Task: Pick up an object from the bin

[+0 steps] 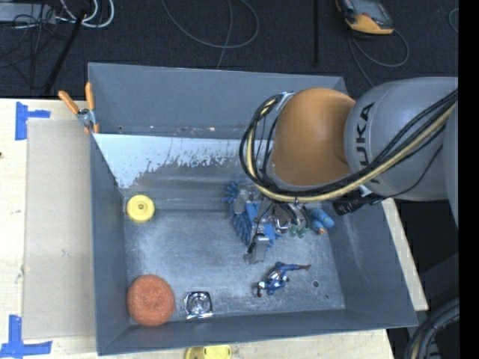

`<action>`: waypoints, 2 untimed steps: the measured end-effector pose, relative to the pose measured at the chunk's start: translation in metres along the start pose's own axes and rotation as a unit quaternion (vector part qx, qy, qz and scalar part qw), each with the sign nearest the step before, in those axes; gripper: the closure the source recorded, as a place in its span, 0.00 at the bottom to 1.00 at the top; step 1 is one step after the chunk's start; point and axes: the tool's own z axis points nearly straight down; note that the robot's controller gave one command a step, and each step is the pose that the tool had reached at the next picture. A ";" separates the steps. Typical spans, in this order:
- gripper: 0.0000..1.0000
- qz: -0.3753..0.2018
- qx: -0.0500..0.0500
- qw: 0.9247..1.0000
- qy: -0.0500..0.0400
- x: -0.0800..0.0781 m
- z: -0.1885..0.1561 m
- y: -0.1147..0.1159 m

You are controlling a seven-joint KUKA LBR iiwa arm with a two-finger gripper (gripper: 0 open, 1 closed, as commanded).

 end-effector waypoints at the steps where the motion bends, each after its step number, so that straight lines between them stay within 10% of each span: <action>1: 0.00 0.001 0.000 1.000 -0.004 -0.002 -0.004 0.000; 2: 0.00 -0.003 -0.001 1.000 -0.005 -0.007 0.024 -0.053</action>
Offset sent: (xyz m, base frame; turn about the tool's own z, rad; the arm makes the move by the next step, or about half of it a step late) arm 0.0082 -0.0806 -0.0371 -0.0030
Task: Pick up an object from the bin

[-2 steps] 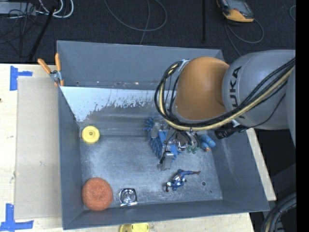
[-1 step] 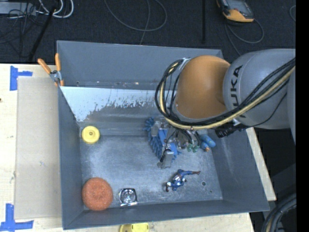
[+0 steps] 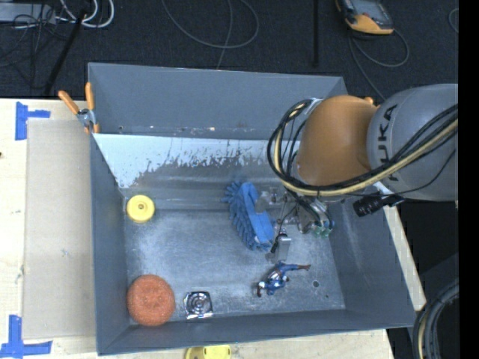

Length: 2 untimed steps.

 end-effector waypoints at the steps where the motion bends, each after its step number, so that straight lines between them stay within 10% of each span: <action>1: 0.00 0.009 0.003 1.000 0.000 -0.034 0.022 -0.025; 2: 0.00 -0.015 0.000 1.000 -0.001 -0.041 0.048 -0.005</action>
Offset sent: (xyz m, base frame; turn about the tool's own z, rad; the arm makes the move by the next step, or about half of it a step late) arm 0.0401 -0.0039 -0.0477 -0.0334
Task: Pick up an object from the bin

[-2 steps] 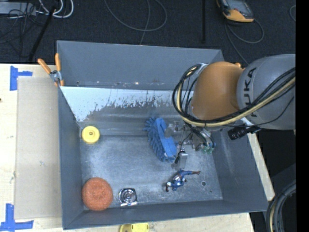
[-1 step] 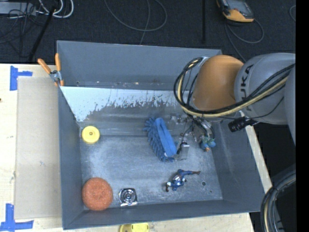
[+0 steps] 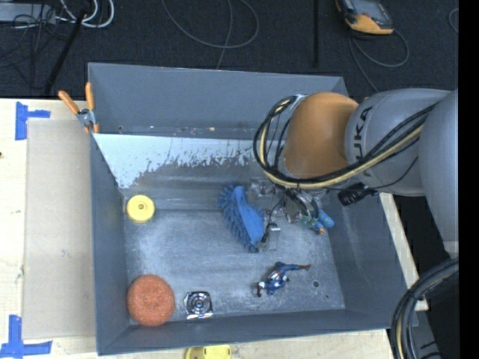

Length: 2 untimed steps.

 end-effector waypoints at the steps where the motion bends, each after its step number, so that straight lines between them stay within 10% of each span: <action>1: 0.00 0.002 0.000 1.000 -0.002 0.006 0.018 0.000; 2: 0.00 0.019 0.000 1.000 -0.002 0.009 0.020 0.001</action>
Offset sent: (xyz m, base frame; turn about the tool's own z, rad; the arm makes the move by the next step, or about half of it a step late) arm -0.0097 0.0018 -0.0217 0.0670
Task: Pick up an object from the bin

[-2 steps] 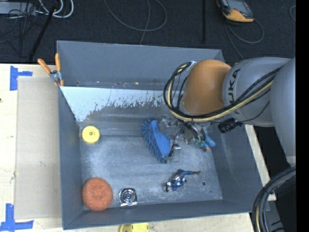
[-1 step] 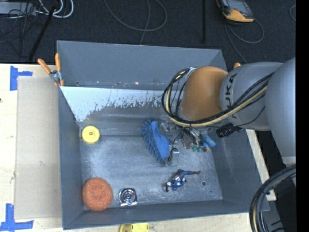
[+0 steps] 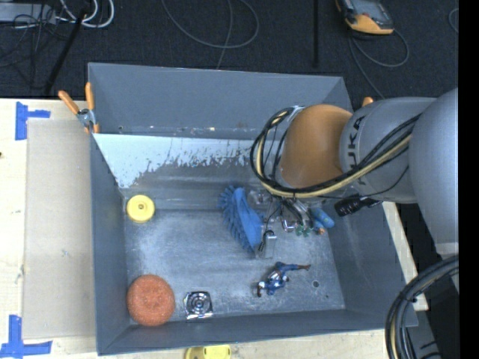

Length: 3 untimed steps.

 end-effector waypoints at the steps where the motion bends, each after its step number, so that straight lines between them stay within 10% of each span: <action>1: 0.00 -0.001 0.000 1.000 0.002 -0.003 0.000 0.000; 2: 0.00 0.002 0.000 1.000 0.001 0.002 -0.002 0.004; 3: 1.00 0.010 0.000 1.000 0.001 0.004 -0.002 0.004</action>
Offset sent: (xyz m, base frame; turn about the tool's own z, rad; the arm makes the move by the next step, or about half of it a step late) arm -0.0055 0.0054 0.0008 0.0052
